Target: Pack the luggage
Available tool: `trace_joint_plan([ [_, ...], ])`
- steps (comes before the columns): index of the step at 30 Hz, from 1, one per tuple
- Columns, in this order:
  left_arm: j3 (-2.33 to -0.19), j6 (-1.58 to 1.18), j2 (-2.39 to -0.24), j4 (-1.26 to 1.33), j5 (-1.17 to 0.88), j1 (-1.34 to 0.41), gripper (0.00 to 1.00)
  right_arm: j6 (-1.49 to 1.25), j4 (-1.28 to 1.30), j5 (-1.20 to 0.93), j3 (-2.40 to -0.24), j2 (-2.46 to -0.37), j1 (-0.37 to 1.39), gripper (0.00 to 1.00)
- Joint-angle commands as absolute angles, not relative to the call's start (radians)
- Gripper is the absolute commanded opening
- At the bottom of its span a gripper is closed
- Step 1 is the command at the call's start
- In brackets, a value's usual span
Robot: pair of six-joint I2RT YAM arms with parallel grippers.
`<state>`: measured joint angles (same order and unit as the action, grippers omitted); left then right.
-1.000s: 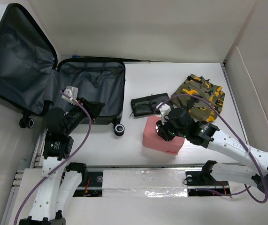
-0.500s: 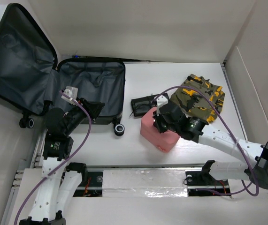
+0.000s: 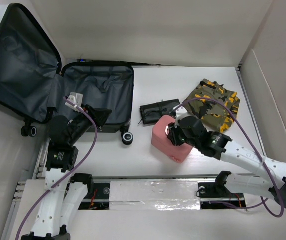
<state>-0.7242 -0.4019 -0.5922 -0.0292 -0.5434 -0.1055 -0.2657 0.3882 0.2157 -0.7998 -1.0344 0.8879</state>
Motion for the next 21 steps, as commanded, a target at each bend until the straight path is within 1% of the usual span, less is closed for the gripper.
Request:
trace_joint_plan([
  [1,-0.733,-0.399,-0.583,0.002,-0.537,-0.109,0.24,-0.247,0.431,0.233,-0.791,-1.058,0.906,0.30],
  [2,-0.733,-0.399,-0.584,0.002,-0.537,-0.109,0.24,-0.241,0.448,0.241,-0.799,-1.071,0.917,0.24],
  [4,-0.733,-0.400,-0.581,0.002,-0.531,-0.109,0.24,-0.216,0.474,0.268,-0.831,-1.118,0.928,0.18],
  [5,-0.733,-0.400,-0.581,0.002,-0.529,-0.109,0.24,-0.218,0.509,0.285,-0.847,-1.136,0.928,0.11],
  [7,-0.736,-0.399,-0.574,0.002,-0.520,-0.109,0.24,-0.200,0.502,0.272,-0.867,-1.166,0.940,0.06],
  [8,-0.739,-0.396,-0.572,-0.003,-0.514,-0.109,0.24,-0.198,0.500,0.276,-0.876,-1.172,0.940,0.00],
  [12,-0.744,-0.388,-0.557,-0.037,-0.494,-0.109,0.24,-0.192,0.465,0.301,-0.919,-1.140,0.950,0.00],
  [16,-0.753,-0.387,-0.574,-0.038,-0.483,-0.109,0.24,-0.175,0.414,0.325,-0.977,-1.039,0.950,0.00],
  [21,-0.764,-0.388,-0.598,-0.034,-0.480,-0.109,0.24,-0.160,0.298,0.241,-0.999,-0.919,0.871,0.00],
])
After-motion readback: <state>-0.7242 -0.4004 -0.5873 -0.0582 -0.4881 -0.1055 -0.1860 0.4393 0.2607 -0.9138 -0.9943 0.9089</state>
